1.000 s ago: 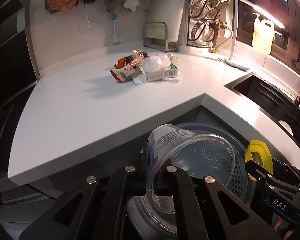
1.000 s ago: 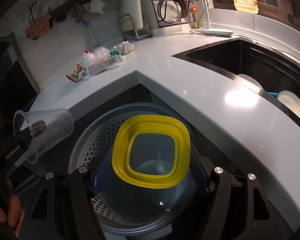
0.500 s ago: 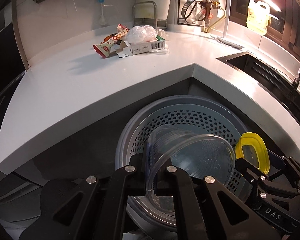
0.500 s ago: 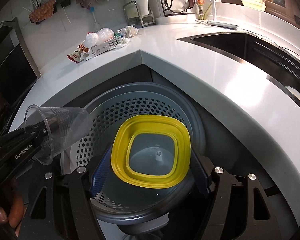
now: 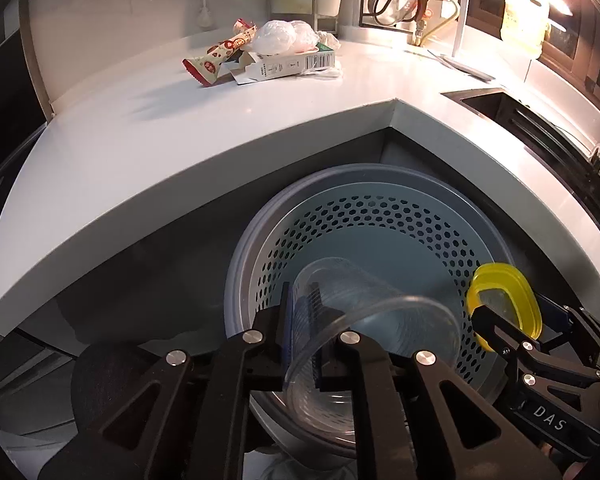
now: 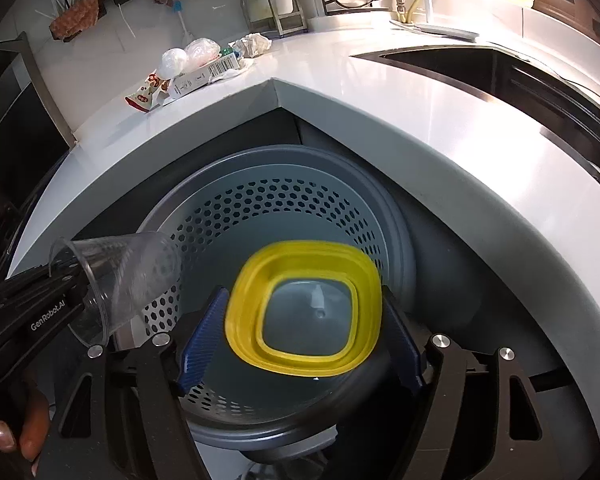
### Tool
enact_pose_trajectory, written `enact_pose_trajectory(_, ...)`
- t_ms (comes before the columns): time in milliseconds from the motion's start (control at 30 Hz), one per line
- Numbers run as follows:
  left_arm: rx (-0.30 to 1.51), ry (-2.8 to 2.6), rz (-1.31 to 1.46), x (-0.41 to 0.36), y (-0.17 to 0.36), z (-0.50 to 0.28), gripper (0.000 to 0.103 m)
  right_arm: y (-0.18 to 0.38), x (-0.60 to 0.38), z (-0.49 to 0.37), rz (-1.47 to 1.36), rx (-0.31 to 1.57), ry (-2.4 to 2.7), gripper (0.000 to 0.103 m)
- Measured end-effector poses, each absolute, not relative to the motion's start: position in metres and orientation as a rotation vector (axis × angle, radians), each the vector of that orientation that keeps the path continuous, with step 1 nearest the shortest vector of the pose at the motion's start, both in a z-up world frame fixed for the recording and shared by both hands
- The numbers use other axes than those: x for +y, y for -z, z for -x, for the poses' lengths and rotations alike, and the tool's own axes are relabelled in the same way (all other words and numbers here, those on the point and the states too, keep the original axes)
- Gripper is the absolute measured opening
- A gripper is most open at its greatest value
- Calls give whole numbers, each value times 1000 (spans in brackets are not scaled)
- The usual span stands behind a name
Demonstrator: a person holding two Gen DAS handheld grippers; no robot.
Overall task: Collect trash
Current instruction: 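Carry the clear cup with left tool while right tool carries lid over basket, then open left tool dropping the cup while right tool drops lid into basket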
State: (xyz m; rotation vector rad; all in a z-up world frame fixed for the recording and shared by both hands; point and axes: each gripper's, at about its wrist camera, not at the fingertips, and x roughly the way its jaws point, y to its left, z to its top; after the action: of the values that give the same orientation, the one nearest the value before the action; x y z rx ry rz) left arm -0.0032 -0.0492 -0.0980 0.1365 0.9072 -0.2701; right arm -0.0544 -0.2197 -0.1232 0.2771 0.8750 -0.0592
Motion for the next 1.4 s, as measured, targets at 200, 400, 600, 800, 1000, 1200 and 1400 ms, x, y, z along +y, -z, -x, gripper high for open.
enact_pose_trajectory(200,874,242,-137,-46,94,6,60,122,-223,58,-295,859,69,75)
enact_pose_trajectory(400,853,234,-149,-47,90,9,60,119,-225,60,-307,847,70,75)
enact_pose_trajectory(600,851,232,-144,-45,89,9,60,118,-226,62,-310,846,69,75)
enact_pose_trajectory(800,832,227,-135,-42,84,12,66,116,-224,63,-300,840,65,75)
enact_pose_trajectory(1000,804,218,-122,-38,79,14,72,112,-222,65,-296,826,64,75)
enact_pose_trajectory(1200,784,210,-93,-29,73,12,79,104,-217,65,-279,808,59,75)
enact_pose_trajectory(1400,738,183,-48,-8,56,3,87,88,-210,52,-270,769,39,75)
